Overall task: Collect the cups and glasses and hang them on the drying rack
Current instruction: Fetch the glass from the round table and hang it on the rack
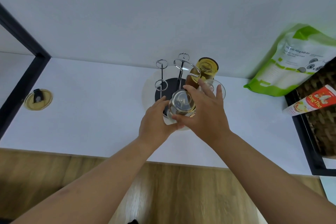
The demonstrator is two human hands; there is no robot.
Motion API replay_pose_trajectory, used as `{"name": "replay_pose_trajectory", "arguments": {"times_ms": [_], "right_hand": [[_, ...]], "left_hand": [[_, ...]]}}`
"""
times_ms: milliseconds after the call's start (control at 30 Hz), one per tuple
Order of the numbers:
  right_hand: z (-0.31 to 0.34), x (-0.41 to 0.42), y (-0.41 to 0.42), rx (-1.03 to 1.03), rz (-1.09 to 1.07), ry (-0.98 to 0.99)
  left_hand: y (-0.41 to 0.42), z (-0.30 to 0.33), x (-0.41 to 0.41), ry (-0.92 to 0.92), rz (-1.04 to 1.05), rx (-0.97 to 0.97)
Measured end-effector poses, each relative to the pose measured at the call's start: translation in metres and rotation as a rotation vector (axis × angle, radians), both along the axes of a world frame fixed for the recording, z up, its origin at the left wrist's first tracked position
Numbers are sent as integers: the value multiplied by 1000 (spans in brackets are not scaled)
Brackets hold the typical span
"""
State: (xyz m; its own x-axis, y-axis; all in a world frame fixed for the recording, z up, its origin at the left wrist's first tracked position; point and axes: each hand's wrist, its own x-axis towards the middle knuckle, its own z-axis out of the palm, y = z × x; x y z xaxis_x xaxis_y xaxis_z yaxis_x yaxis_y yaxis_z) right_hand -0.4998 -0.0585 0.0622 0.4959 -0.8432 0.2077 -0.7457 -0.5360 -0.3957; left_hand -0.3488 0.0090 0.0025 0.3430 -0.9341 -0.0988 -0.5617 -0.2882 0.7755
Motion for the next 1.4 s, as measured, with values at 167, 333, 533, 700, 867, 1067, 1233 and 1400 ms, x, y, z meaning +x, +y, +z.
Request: {"name": "replay_pose_trajectory", "arguments": {"times_ms": [167, 333, 533, 700, 867, 1067, 1233, 1400], "right_hand": [[-5, -1, 2, -37, -2, 47], [-8, 4, 3, -64, -22, 86], [-8, 8, 8, -72, -7, 124], [-3, 6, 17, -41, 78, 181], [12, -5, 19, -26, 74, -112], [19, -31, 0, 74, -77, -129], [15, -26, -3, 174, -83, -17], [10, -15, -1, 202, -79, 19]], "left_hand": [[0, -1, 3, -18, -39, 18], [-2, -6, 9, -45, -57, 14], [-6, -5, 25, -98, -141, -1], [-16, -5, 63, -227, -310, 62], [-22, 4, 85, -299, -436, 129], [-22, 25, 94, -63, -365, 117], [-7, 44, 90, 109, -221, 59], [-6, 62, 75, 116, -191, -71]]}}
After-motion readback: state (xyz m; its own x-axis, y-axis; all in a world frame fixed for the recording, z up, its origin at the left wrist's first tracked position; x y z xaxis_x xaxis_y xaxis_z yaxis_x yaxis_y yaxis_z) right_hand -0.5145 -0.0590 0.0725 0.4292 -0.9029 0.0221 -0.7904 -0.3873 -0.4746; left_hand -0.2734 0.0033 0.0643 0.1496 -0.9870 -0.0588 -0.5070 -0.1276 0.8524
